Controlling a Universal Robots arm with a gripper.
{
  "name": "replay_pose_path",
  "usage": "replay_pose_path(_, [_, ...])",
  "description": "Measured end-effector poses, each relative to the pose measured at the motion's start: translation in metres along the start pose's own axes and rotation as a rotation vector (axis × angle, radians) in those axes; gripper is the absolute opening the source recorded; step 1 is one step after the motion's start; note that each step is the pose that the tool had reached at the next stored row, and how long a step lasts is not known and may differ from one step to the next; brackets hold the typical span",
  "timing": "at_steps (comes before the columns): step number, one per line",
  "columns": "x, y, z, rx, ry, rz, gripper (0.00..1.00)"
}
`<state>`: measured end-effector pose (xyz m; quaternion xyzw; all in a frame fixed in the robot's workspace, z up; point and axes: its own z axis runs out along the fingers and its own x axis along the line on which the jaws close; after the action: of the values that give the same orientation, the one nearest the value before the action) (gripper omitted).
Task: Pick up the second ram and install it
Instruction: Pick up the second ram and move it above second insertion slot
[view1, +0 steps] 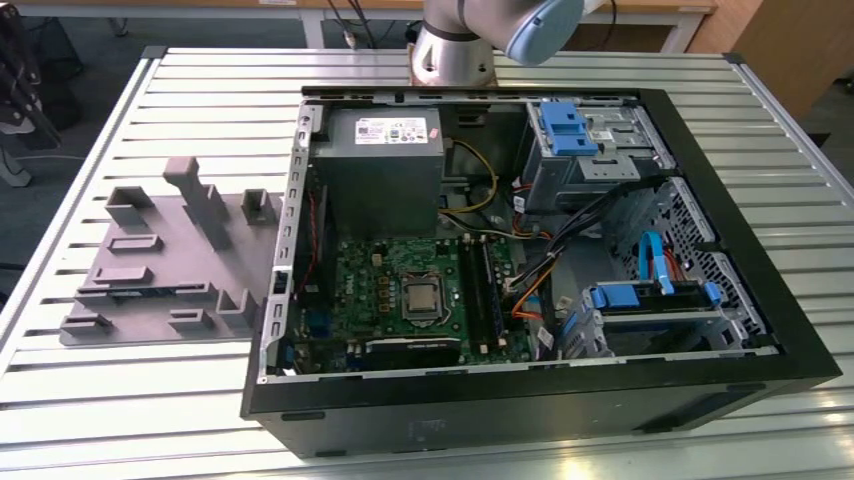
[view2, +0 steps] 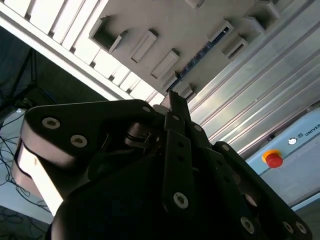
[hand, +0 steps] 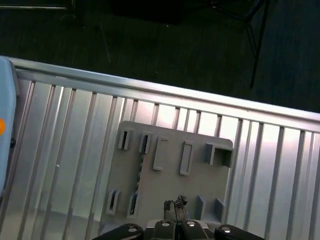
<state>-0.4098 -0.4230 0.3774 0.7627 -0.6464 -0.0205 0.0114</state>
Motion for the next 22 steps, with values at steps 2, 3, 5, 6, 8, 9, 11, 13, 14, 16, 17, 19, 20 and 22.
replay_pose_path(2, [-0.0003,-0.0001,0.0009,0.0005,-0.0002,0.009,0.11])
replay_pose_path(3, [-0.0003,-0.0001,0.0016,0.0010,-0.0010,0.025,0.11])
replay_pose_path(5, [-0.0003,-0.0001,0.0031,0.0017,-0.0025,0.061,0.11])
replay_pose_path(6, [-0.0003,-0.0002,0.0038,0.0019,-0.0033,0.079,0.11])
replay_pose_path(8, [-0.0003,-0.0002,0.0049,0.0023,-0.0044,0.106,0.11])
replay_pose_path(9, [-0.0003,-0.0002,0.0054,0.0025,-0.0050,0.119,0.11])
replay_pose_path(11, [-0.0003,-0.0003,0.0062,0.0029,-0.0057,0.136,0.11])
replay_pose_path(13, [-0.0003,-0.0002,0.0075,0.0046,-0.0058,0.139,0.17])
replay_pose_path(14, [-0.0002,-0.0002,0.0083,0.0067,-0.0057,0.139,0.17])
replay_pose_path(16, [-0.0003,-0.0002,0.0103,0.0097,-0.0054,0.139,0.23])
replay_pose_path(17, [-0.0003,-0.0002,0.0115,0.0107,-0.0053,0.139,0.30])
replay_pose_path(19, [-0.0002,-0.0002,0.0143,0.0123,-0.0052,0.140,0.30])
replay_pose_path(20, [-0.0002,-0.0003,0.0157,0.0131,-0.0052,0.143,0.30])
replay_pose_path(22, [-0.0003,-0.0003,0.0181,0.0151,-0.0055,0.155,0.30])
